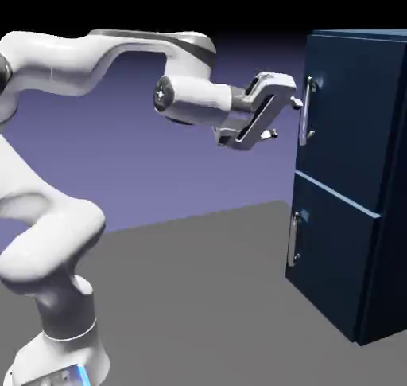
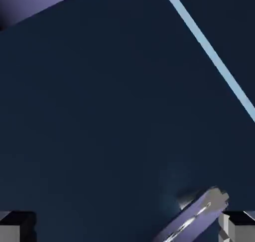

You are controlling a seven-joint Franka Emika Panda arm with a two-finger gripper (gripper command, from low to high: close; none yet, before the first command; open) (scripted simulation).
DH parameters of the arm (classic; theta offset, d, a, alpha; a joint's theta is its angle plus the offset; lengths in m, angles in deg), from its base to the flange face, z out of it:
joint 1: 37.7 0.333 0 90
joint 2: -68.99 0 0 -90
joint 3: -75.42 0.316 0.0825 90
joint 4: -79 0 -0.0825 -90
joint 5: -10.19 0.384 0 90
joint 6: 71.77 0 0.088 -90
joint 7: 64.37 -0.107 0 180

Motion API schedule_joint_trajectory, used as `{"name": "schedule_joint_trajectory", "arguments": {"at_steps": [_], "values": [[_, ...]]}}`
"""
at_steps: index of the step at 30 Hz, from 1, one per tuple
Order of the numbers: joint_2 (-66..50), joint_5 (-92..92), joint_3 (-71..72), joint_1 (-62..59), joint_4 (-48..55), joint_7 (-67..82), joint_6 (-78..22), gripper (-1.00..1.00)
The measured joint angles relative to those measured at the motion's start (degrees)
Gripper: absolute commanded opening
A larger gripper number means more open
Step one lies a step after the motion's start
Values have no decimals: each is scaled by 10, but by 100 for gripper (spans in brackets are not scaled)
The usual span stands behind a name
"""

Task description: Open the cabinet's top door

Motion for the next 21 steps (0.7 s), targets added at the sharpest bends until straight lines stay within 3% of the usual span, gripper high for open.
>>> {"name": "schedule_joint_trajectory", "arguments": {"at_steps": [18,21], "values": [[35,449,161,-162,85,-153,-28,0],[27,452,177,-184,100,-150,-29,0]]}}
